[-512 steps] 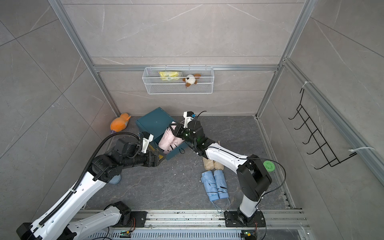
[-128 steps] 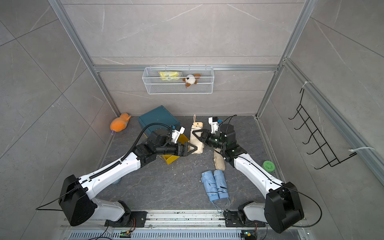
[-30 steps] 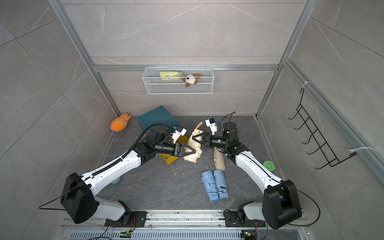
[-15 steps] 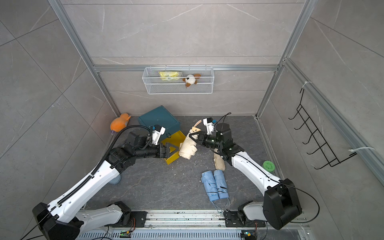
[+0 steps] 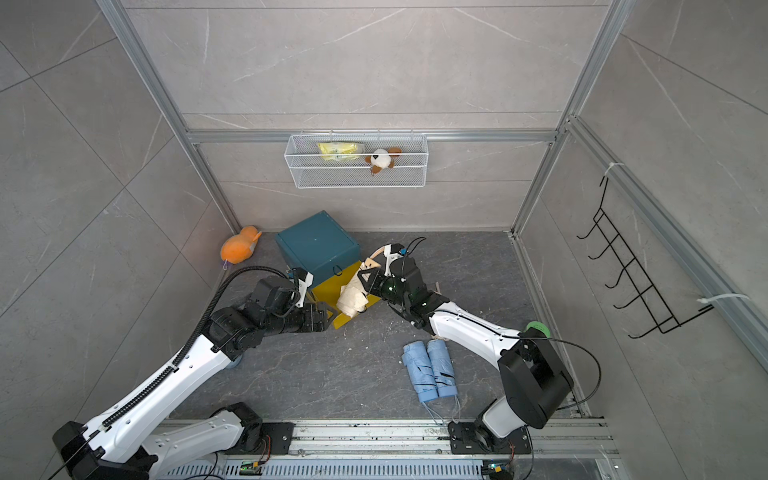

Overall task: Place the umbrella in the drawer by color
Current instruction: Place the umbrella in the drawer.

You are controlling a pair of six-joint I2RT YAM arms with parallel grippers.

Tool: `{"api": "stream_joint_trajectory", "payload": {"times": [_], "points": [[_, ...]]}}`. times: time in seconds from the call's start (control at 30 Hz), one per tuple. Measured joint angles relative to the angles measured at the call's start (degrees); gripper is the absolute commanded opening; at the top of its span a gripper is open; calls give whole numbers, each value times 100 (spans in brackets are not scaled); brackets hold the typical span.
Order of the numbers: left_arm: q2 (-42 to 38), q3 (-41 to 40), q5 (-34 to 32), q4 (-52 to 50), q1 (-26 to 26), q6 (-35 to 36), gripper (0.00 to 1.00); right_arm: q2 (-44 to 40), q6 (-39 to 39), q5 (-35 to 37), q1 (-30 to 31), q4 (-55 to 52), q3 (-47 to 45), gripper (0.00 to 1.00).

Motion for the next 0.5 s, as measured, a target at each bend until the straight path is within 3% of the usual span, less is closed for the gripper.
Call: {"api": "stream_joint_trajectory", "payload": {"times": [0.5], "points": [[-181,-195,-275,-140,-20,-7,84,697,332,1147,496,796,13,24]]}}
